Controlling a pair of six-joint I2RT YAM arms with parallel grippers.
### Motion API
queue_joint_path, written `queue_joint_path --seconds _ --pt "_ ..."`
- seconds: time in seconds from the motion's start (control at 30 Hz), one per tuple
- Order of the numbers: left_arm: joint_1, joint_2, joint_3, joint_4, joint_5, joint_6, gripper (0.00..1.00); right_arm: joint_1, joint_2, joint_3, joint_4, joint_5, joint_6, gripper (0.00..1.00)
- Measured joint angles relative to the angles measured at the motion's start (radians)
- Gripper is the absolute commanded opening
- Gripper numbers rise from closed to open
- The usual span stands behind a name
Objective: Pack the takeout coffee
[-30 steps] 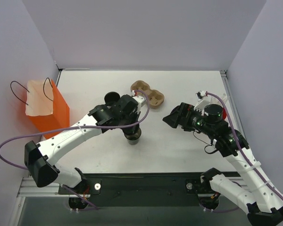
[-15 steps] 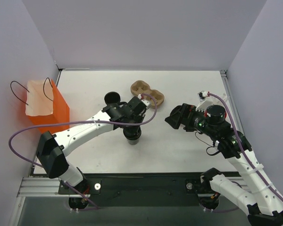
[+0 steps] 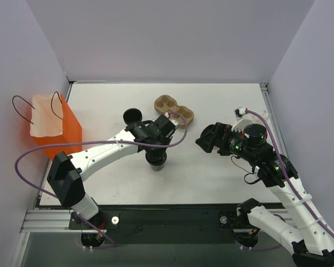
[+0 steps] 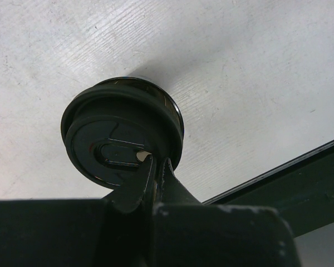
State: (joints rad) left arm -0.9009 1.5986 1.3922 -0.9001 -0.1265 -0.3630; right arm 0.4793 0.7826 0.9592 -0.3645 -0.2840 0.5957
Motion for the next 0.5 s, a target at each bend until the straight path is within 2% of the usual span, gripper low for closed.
queue_joint_path --seconds 0.23,0.37,0.5 --pt "0.000 0.016 0.000 0.006 0.016 0.000 0.08 0.000 0.002 0.000 0.000 0.000 -0.009 0.95" --pt "0.000 0.021 0.000 0.011 0.029 0.001 0.25 0.000 0.002 0.000 0.000 0.000 -0.014 0.95" --pt "0.000 0.021 0.000 0.018 0.038 0.002 0.35 0.000 -0.001 0.000 0.000 0.000 -0.014 0.95"
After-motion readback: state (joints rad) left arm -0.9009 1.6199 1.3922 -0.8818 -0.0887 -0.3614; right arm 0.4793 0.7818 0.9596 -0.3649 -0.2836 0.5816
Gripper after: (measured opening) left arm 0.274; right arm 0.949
